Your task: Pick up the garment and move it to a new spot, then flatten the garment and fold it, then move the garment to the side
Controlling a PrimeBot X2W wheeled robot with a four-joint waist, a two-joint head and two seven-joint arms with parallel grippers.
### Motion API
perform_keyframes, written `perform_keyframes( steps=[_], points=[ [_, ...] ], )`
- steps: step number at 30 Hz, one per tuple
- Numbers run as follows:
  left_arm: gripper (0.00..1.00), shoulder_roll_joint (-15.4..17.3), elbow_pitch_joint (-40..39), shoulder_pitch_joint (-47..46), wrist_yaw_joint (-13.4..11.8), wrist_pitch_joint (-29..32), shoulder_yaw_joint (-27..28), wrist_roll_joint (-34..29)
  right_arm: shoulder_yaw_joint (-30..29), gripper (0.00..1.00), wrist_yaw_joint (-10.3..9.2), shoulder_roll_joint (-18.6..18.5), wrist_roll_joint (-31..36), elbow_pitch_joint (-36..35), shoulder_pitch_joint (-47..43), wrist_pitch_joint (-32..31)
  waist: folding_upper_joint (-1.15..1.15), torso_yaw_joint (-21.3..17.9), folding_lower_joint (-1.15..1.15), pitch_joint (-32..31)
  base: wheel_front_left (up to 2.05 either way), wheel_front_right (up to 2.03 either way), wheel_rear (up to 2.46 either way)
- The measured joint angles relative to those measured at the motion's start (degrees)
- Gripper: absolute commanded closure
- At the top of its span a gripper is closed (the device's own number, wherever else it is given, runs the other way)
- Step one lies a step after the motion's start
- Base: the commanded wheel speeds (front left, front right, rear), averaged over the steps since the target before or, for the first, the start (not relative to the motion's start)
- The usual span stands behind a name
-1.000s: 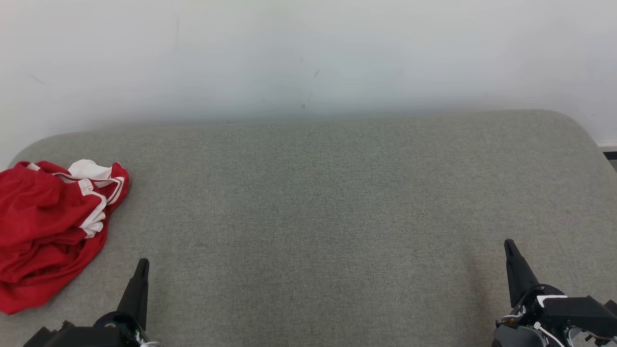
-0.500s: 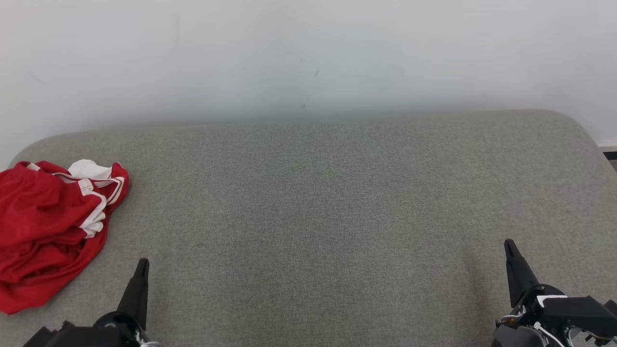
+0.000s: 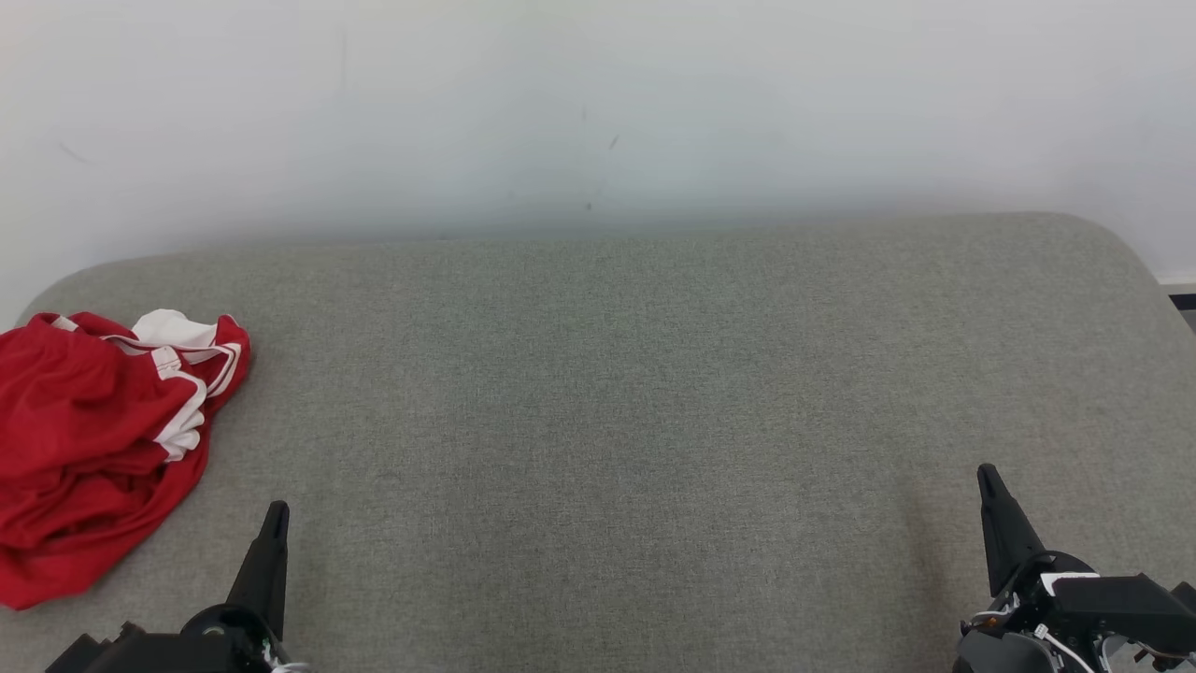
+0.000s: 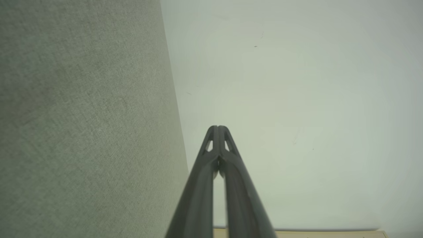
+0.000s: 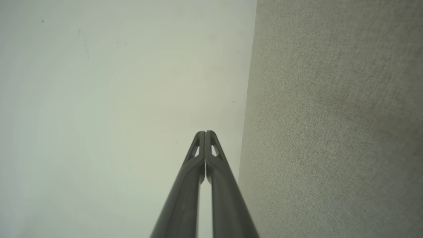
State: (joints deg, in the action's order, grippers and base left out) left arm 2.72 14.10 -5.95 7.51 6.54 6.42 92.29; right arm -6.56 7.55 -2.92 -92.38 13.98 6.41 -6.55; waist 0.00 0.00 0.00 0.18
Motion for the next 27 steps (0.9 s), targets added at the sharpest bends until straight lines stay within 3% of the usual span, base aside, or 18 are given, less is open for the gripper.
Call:
perform_keyframes(
  steps=[25, 26, 27],
  points=[
    [1.0, 0.0, 0.0, 0.0, 0.0, 0.0, 0.0, 0.0, 0.0, 1.0, 0.0, 0.0, 0.0, 0.0, 0.0, 0.0, 0.0, 0.0, 0.0, 0.0, 0.0, 0.0, 0.0],
    [0.0, 0.0, 0.1, 0.0, 0.0, 0.0, 0.0, 0.0, 0.0, 0.0, 0.0, 0.0, 0.0, 0.1, 0.0, 0.0, 0.0, 0.0, 0.0, 0.0, 0.0, 0.0, 0.0],
    [0.0, -0.1, 0.4, 0.3, 0.0, 0.0, -0.1, 0.0, 0.0, 0.0, 0.0, 0.0, 0.0, 0.5, -0.1, 0.0, 0.0, 0.0, 0.0, 0.0, 0.0, 0.0, 0.0]
  ],
)
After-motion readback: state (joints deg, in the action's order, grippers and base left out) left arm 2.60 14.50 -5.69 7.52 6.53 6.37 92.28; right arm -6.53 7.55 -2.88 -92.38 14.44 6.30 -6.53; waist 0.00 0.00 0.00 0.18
